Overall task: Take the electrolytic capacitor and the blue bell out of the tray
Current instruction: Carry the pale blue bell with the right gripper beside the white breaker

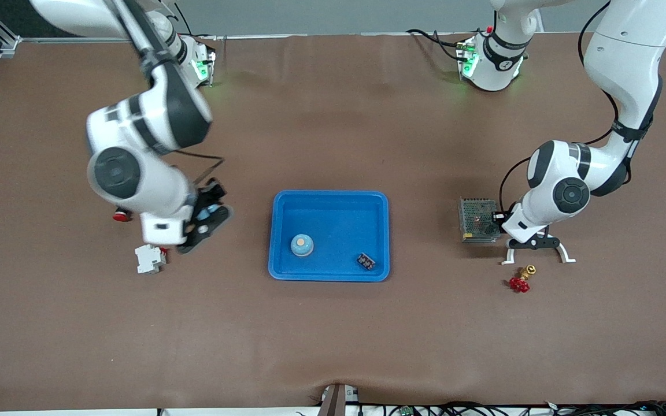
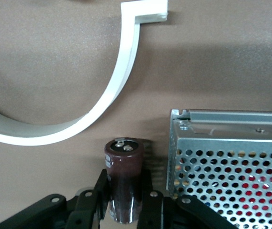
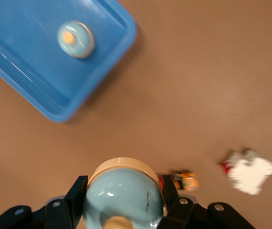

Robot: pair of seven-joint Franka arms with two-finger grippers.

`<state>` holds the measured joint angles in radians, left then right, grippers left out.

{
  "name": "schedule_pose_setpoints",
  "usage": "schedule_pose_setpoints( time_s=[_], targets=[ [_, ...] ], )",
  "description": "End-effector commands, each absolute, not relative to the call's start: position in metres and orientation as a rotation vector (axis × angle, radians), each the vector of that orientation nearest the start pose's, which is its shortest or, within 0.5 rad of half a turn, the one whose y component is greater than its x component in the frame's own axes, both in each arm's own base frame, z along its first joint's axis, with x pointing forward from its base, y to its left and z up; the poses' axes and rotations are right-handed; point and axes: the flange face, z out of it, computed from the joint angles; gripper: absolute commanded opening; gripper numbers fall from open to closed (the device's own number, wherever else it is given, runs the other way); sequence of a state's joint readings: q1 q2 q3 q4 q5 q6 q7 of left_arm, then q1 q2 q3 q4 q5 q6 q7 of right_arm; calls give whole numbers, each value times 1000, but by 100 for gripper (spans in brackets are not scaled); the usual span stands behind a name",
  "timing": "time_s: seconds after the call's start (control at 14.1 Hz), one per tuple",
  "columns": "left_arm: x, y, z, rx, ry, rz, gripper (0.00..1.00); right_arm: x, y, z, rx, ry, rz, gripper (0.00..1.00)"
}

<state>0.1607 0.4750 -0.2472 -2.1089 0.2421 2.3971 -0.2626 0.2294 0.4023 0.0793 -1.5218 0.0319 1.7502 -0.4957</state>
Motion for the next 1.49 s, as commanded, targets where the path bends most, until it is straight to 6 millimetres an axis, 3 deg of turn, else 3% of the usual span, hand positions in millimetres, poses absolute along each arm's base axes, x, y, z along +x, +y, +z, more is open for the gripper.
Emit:
schedule_pose_setpoints(
  time_s=[0.0,0.14,0.21,0.28,0.36,0.57,0.78,0.92,1.0,1.28,1.42],
  targets=[
    [564,-47,181,-3073,52,215,0,645,151,413,-2763,-1369,230,41],
    [565,-47,182,-3073,68,215,0,661,112,399,-2769,-1489,192,41],
    [568,-46,185,-3072,65,210,21,668,89,394,-2735,-1546,178,41],
    [571,-45,189,-3074,59,197,68,677,66,383,-2695,-1614,146,42],
    [572,-43,193,-3073,54,187,100,684,44,373,-2659,-1681,117,42],
    [578,-43,214,-3062,32,172,100,699,-8,342,-2578,-1829,45,42],
    [590,-43,248,-3031,12,219,100,705,-36,316,-2515,-1930,14,42],
    [598,-55,275,-3024,-2,236,100,710,-55,294,-2472,-2010,-26,42],
    [601,-63,285,-3019,-43,238,100,712,-63,286,-2458,-2051,-56,42],
    [606,-134,312,-3033,-256,182,100,705,-89,244,-2394,-2166,-110,42],
    [610,-165,321,-3037,-352,141,100,696,-91,227,-2388,-2160,-104,41]
  ],
)
